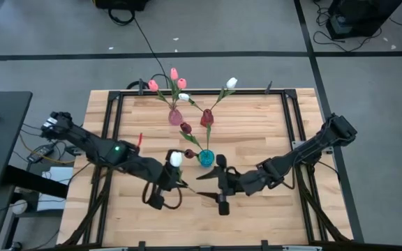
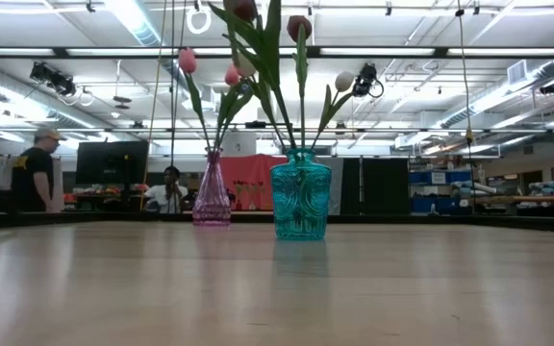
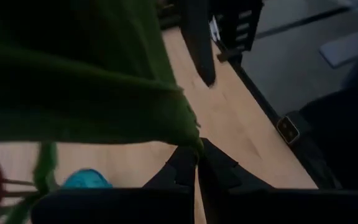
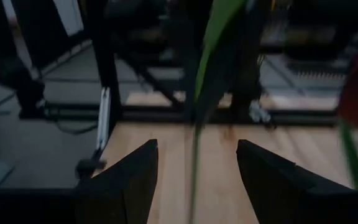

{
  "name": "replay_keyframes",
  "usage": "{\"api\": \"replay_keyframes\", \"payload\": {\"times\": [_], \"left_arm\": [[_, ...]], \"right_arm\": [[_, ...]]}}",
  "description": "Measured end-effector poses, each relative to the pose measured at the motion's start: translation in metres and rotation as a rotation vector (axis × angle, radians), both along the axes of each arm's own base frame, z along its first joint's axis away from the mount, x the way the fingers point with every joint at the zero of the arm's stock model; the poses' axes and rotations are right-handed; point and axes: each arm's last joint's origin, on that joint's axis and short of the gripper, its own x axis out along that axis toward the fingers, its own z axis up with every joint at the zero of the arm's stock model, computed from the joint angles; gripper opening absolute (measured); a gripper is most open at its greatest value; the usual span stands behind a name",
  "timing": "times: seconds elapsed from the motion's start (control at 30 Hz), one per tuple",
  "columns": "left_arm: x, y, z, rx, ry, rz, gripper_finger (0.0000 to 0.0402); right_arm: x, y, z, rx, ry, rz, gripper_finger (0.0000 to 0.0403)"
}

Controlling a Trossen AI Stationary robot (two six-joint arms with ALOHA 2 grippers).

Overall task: Sort flowers into vase by color
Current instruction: Put the white flower into the red vase

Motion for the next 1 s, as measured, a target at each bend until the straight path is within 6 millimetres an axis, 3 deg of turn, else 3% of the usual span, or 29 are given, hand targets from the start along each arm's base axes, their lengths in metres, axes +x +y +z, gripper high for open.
{"api": "replay_keyframes", "payload": {"times": [0.47, 0.83, 1.0], "left_arm": [[0.025, 0.02, -0.01, -0.034, 0.01, 0.083, 0.001], [0.037, 0.018, -0.018, -0.027, -0.007, 0.084, 0.001], [0.038, 0.018, -0.018, -0.015, -0.011, 0.076, 0.001]], "right_arm": [[0.014, -0.023, 0.012, -0.041, -0.117, -0.019, 0.0208], [0.015, -0.026, 0.013, -0.061, -0.128, -0.019, 0.0138], [0.015, -0.027, 0.011, -0.068, -0.113, -0.022, 0.0073]]}}
